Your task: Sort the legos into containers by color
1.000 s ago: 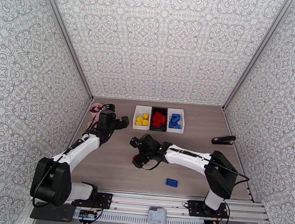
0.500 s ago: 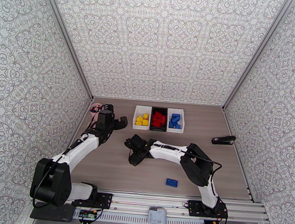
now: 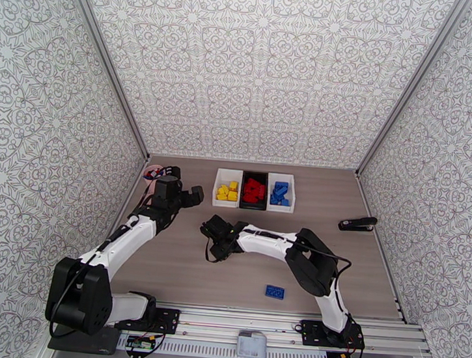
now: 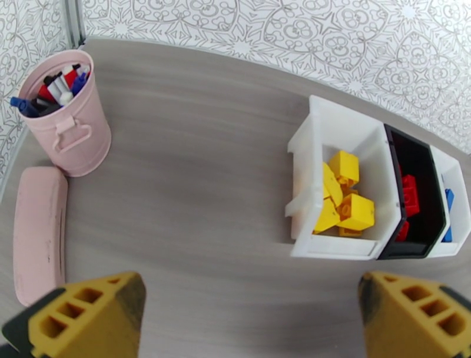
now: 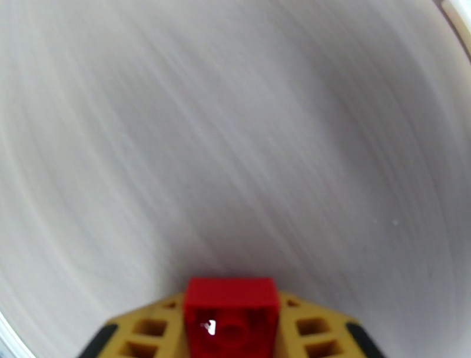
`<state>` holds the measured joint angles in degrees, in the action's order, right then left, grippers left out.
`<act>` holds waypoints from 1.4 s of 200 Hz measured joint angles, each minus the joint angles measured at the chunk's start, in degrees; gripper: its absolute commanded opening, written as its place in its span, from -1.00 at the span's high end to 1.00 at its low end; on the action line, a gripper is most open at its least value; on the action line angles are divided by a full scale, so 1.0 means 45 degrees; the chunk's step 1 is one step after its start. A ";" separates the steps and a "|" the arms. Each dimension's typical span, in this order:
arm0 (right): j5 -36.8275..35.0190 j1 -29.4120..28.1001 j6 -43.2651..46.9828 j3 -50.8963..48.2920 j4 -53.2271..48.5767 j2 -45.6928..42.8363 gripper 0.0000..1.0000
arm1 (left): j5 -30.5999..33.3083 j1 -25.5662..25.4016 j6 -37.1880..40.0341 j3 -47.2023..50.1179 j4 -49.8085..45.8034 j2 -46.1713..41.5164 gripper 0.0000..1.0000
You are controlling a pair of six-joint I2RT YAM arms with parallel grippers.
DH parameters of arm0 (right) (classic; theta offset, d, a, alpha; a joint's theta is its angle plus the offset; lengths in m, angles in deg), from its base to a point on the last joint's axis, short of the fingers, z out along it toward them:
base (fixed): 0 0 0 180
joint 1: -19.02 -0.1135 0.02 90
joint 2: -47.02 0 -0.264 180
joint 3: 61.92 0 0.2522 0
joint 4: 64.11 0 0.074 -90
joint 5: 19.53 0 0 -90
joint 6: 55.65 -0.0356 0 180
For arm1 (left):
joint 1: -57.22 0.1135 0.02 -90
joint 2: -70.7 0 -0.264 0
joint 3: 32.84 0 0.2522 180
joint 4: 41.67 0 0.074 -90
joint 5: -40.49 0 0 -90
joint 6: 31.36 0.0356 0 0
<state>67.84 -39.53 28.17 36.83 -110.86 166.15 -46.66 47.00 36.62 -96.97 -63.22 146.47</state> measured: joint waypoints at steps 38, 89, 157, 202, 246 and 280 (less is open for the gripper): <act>-0.0185 0.0204 -0.0568 -0.0899 0.0432 -0.1481 0.44 | -0.0010 -0.0102 0.0345 0.0180 0.0039 -0.0296 -0.99; -0.0622 0.1423 -0.1787 -0.2701 0.1574 -0.4172 0.45 | -0.0291 -0.0884 0.1355 0.0413 0.0787 -0.0423 -0.99; -0.0923 0.3322 -0.2351 -0.3415 0.2861 -0.5877 0.46 | -0.0996 -0.2055 0.2633 0.1860 0.1899 -0.2191 -0.99; -0.0869 0.4522 -0.2200 -0.2856 0.3337 -0.5289 0.47 | -0.1059 -0.3366 0.3730 0.2608 0.2074 -0.3347 -0.99; -0.0656 0.5406 -0.1821 -0.0933 0.3915 -0.3099 0.49 | -0.1049 -0.4017 0.4197 0.3007 0.2132 -0.3555 -0.99; -0.0588 0.5974 -0.1632 0.1107 0.3997 -0.0991 0.49 | -0.1044 -0.4226 0.4279 0.3143 0.2171 -0.3580 -0.99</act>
<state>65.20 -12.64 20.83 41.82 -92.87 161.69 -51.35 27.99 55.87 -82.83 -53.45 130.36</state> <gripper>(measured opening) 0.321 0.996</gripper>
